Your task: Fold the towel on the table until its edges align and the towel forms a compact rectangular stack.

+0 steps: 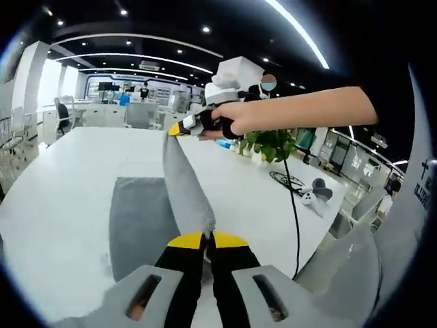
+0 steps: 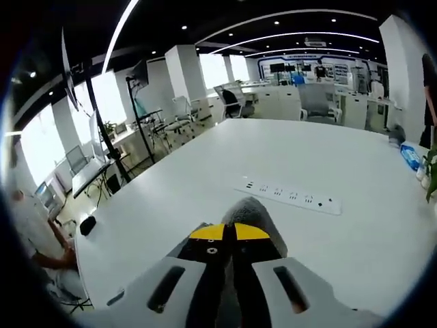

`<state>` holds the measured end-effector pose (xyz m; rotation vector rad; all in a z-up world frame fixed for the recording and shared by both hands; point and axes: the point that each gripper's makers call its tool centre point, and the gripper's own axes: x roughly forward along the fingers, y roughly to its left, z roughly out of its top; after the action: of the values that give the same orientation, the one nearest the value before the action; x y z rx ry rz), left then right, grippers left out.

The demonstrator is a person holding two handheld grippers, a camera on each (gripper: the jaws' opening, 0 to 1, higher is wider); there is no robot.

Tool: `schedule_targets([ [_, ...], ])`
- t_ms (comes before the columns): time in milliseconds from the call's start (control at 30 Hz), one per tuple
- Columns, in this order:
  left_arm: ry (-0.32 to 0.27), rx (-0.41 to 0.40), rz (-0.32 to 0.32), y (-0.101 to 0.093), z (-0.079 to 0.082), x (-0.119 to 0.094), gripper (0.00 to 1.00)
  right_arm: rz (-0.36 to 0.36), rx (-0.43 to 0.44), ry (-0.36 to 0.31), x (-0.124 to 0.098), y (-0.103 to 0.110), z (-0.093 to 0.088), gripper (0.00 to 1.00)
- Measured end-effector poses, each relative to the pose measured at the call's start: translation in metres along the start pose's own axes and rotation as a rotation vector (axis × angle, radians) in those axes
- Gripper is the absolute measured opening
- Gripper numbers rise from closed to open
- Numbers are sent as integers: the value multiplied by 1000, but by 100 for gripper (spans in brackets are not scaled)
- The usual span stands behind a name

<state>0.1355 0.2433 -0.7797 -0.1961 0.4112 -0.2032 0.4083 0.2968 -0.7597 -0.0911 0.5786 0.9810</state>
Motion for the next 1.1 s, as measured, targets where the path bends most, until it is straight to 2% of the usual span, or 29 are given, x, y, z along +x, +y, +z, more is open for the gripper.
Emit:
schedule_targets([
  [133, -5, -18, 18, 8, -2, -6, 4, 2, -26, 1, 6, 7, 1, 0],
  [400, 6, -32, 46, 22, -9, -12, 4, 26, -23, 8, 23, 24, -2, 0],
  [500, 36, -41, 61, 29, -18, -12, 4, 32, -42, 27, 32, 29, -8, 0],
  [700, 49, -52, 69, 41, -24, -14, 4, 35, -39, 57, 47, 33, -19, 0],
  [900, 89, -125, 104, 61, -44, -15, 4, 41, -38, 86, 66, 39, -33, 0],
  [1100, 111, -158, 119, 72, -56, -15, 4, 50, -40, 120, 86, 46, -47, 0],
])
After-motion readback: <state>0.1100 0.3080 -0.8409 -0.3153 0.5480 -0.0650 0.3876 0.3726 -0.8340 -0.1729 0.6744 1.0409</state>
